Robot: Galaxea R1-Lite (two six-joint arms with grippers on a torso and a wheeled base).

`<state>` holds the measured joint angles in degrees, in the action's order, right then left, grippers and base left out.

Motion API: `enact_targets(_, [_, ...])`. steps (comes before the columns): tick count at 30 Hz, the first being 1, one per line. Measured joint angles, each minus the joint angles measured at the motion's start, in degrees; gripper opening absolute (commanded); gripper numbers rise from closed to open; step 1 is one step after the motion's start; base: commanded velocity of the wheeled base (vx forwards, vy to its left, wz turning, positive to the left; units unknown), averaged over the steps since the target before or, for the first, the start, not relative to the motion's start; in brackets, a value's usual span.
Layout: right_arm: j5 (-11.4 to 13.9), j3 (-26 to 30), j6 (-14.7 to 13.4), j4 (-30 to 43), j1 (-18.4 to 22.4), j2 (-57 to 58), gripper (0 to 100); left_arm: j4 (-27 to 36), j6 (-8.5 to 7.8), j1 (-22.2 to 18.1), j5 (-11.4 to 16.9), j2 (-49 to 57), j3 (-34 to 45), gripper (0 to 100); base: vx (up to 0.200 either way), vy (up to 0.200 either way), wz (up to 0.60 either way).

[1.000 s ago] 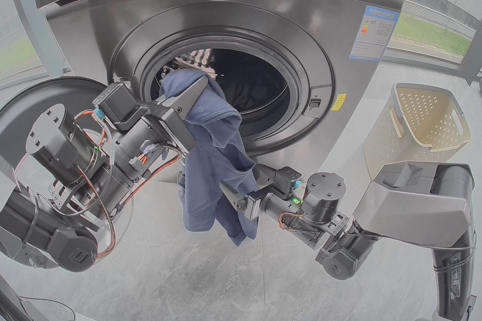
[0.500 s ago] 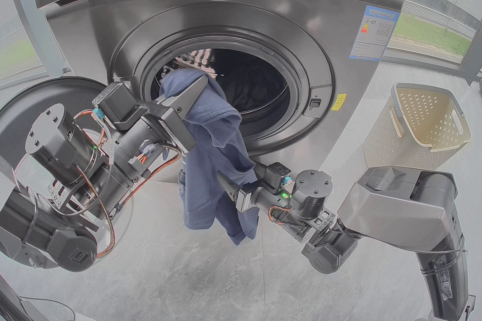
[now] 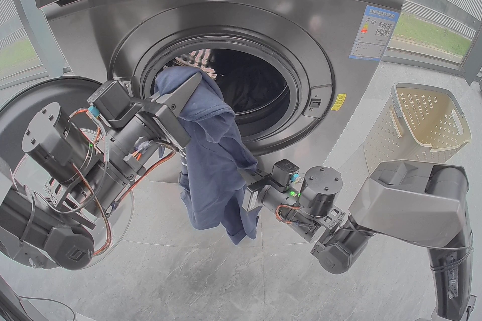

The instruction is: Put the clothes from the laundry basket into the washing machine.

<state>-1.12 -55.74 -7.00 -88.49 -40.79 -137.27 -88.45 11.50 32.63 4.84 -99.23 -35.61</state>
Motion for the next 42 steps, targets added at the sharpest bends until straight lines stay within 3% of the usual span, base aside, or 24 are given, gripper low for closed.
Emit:
enact_targets(11, [-0.65, 15.12, 0.16, 0.15, 0.39, 12.40, 0, 0.07, 0.02, -2.46, -0.57, -0.63, -0.13, 0, 0.000, 0.000, 0.00])
enact_targets(23, [-4.13, 23.82, -1.45, 0.20, 2.36, 26.86, 0, 0.16, 0.07, -2.90, -0.77, 0.44, 2.18, 0, 0.000, 0.000, 0.00])
enact_targets(42, [-4.34, 20.27, -2.26, 0.09, 5.53, 32.72, 0, 0.10, -0.63, -2.95, -0.77, 1.41, 5.62, 0, 0.000, 0.000, 0.00])
